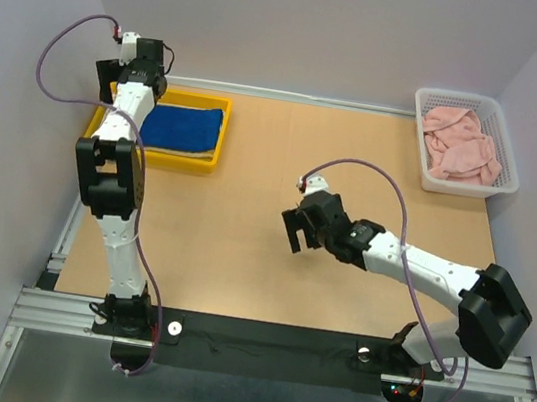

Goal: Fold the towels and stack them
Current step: Neatly place the folded towel into the bin, then grab crumpled towel

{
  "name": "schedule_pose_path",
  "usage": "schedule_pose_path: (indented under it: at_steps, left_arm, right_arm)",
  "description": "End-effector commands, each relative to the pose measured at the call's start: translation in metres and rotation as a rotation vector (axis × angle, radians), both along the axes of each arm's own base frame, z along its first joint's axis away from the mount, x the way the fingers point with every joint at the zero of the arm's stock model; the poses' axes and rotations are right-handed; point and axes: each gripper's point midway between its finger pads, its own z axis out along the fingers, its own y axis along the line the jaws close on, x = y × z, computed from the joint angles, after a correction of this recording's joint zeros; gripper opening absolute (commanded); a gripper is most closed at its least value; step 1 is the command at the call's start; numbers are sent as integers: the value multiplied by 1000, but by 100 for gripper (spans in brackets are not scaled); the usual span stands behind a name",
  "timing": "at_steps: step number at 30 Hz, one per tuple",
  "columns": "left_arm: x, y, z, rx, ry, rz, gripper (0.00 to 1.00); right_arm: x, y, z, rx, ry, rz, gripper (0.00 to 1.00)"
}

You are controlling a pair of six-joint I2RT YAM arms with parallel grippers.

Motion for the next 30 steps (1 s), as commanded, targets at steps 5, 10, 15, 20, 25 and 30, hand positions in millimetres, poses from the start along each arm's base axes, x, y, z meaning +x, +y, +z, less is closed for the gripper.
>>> schedule_pose_path:
  at_steps: [5, 10, 15, 20, 25, 30]
  left_arm:
    - [-52, -165, 91, -198, -204, -458, 99]
    - [-122, -248, 43, -373, -146, -744, 99]
    - [-178, -275, 8, -490, -122, -908, 99]
    - [-222, -287, -16, -600, -203, -1004, 99]
    - [-227, -284, -12, -576, -223, -1012, 99]
    - [-220, -272, -9, -521, -230, -962, 99]
  right_arm:
    - [121, -71, 94, 93, -200, -445, 100]
    - [186, -173, 125, 151, -264, -749, 100]
    - [231, -262, 133, 176, -306, -974, 100]
    - [268, -336, 111, 149, -336, -1164, 100]
    - [300, -372, 71, 137, -323, -1232, 100]
    - [325, -400, 22, 110, -277, -1272, 97]
